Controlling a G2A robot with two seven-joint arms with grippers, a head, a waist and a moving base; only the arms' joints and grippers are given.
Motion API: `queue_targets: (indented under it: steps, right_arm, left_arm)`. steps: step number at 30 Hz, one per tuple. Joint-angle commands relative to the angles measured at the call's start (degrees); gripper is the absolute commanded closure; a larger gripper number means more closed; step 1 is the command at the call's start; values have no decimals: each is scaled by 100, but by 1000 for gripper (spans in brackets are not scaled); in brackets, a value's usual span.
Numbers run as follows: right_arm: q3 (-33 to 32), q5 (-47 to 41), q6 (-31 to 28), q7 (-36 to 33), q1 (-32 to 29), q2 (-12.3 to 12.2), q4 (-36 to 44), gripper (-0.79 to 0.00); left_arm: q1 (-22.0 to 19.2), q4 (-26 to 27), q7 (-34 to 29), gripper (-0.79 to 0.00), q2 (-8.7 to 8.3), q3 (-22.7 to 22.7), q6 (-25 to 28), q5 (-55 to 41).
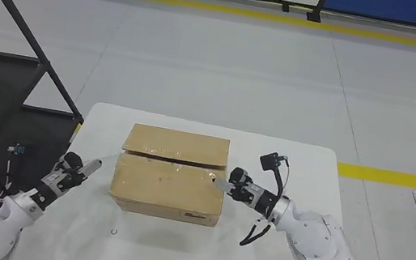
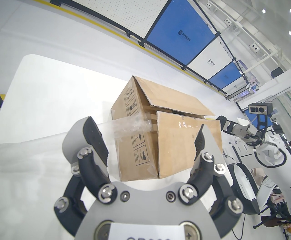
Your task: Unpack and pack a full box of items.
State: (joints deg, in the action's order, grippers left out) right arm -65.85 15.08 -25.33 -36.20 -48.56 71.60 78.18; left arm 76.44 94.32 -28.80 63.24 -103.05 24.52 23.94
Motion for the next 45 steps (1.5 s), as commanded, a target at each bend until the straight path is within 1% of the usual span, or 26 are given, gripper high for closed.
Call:
queue_targets:
  steps: [1,4,6,13,18,23,29,35,39,45]
  right_arm:
    - [61,-278,-158,-152,118,19,-190,-785]
    - [122,-524,-289,-256,294,43,-431,-785]
    - [147,-719,-481,-363,341,50,-493,-785]
    - [4,-1307,-1045,-854,251,-16,-427,-785]
    - [-141,-1552,-1413,-1224,15,-102,-79,-785]
    - [-290,-1475,-1625,-1479,-321,-202,384,-785]
    - [-393,-1381,-1975,-1827,-698,-317,871,-785]
    - [-405,-1074,-1984,-1887,-957,-394,1098,-785]
    - [-330,-1047,-1944,-1934,-1003,-425,1069,-785]
    - [-317,-1060,-1885,-1924,-1010,-427,1043,-785]
  left_arm:
    - [21,-17,9,-785,-8,-18,19,-55]
    - [49,-29,4,-785,-22,-45,44,-130]
    - [75,-36,17,-785,-28,-58,57,-203]
    - [106,-4,56,-785,-53,-90,48,-343]
    - [117,76,121,-785,-62,-73,-5,-445]
    - [188,220,232,-785,-61,-63,-7,-708]
    - [319,438,24,-785,-83,-125,134,-1133]
    - [486,629,-406,-785,-123,-152,402,-1483]
    - [567,717,-770,-785,-160,-176,439,-1634]
    - [573,716,-797,-785,-164,-180,421,-1614]
